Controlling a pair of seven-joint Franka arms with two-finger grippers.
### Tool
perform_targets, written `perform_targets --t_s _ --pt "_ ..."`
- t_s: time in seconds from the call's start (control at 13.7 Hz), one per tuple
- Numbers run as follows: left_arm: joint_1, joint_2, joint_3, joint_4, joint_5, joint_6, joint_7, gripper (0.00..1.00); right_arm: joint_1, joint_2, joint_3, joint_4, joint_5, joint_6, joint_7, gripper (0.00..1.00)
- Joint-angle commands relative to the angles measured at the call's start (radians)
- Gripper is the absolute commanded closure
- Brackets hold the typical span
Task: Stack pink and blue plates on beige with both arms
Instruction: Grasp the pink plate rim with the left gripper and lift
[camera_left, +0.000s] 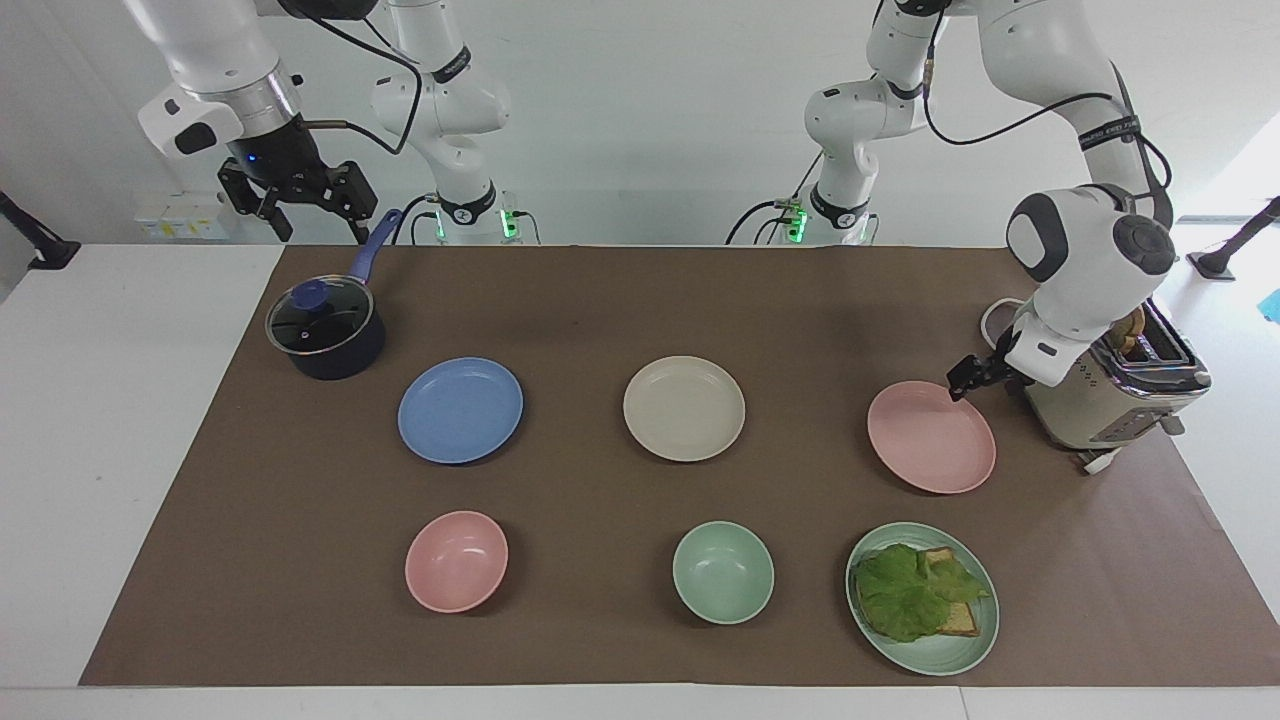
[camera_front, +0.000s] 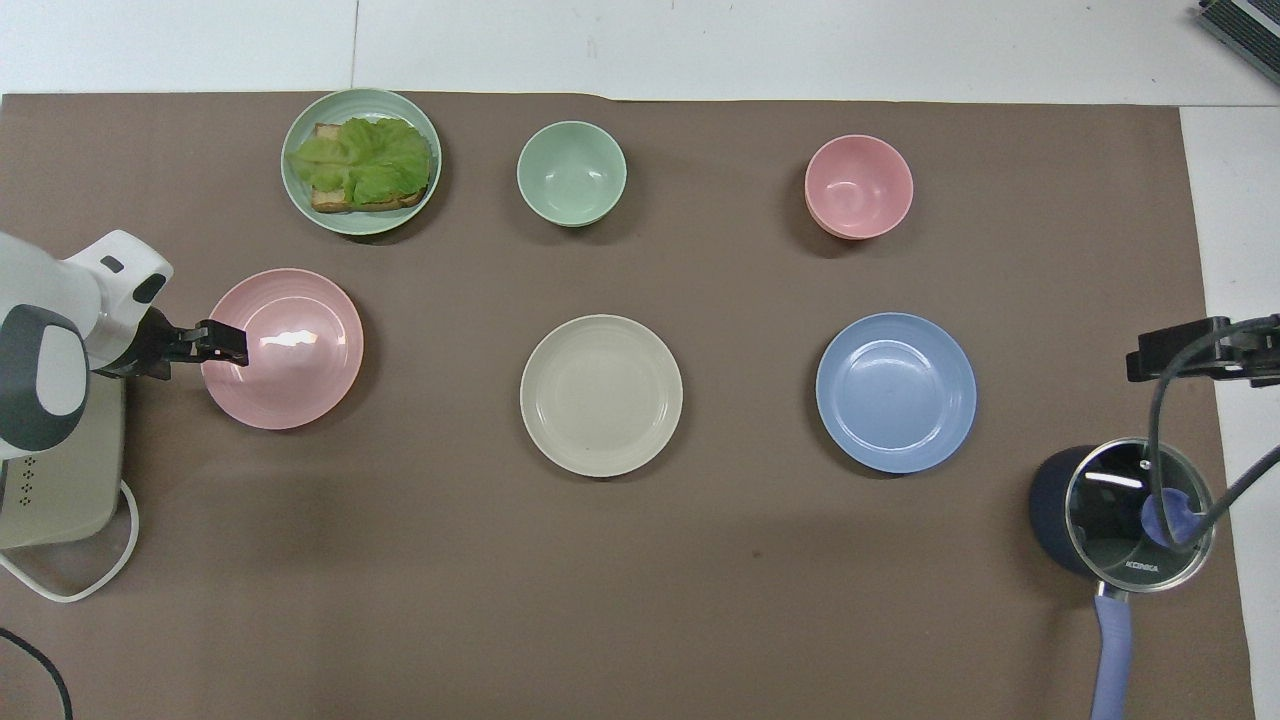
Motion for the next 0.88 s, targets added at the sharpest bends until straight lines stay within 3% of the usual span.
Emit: perform_targets --t_s 0.0,0.07,0.15,0.29,0.37,0.51,0.8 --pt "0.023 -0.032 -0.011 -0.067 0.015 0.03 -0.111 0.0 -0.005 -0.001 0.001 0.006 0.007 0.0 -0.017 0.0" --pt "0.02 -0.032 -0.012 -0.073 0.015 0.03 -0.138 0.0 -0.005 -0.001 0.001 0.006 0.007 0.0 -0.017 0.0" --pt "0.02 -0.032 -0.012 -0.075 0.015 0.025 -0.141 0.16 -0.005 -0.001 0.001 0.007 0.008 0.0 -0.017 0.0" --pt "0.025 -0.036 -0.012 -0.081 0.015 0.021 -0.141 0.74 -0.005 -0.001 0.001 0.006 0.008 0.0 -0.017 0.0" --pt "0.025 -0.039 -0.011 -0.083 0.014 0.018 -0.143 0.89 -0.005 -0.001 0.001 0.006 0.007 0.0 -0.017 0.0" --pt "0.029 -0.039 -0.012 -0.081 0.015 0.012 -0.14 1.0 -0.005 -0.001 0.001 0.006 0.008 0.0 -0.017 0.0" --pt "0.016 -0.038 -0.02 0.001 0.011 -0.1 -0.124 1.0 -0.005 -0.001 0.001 0.007 0.007 0.0 -0.017 0.0"
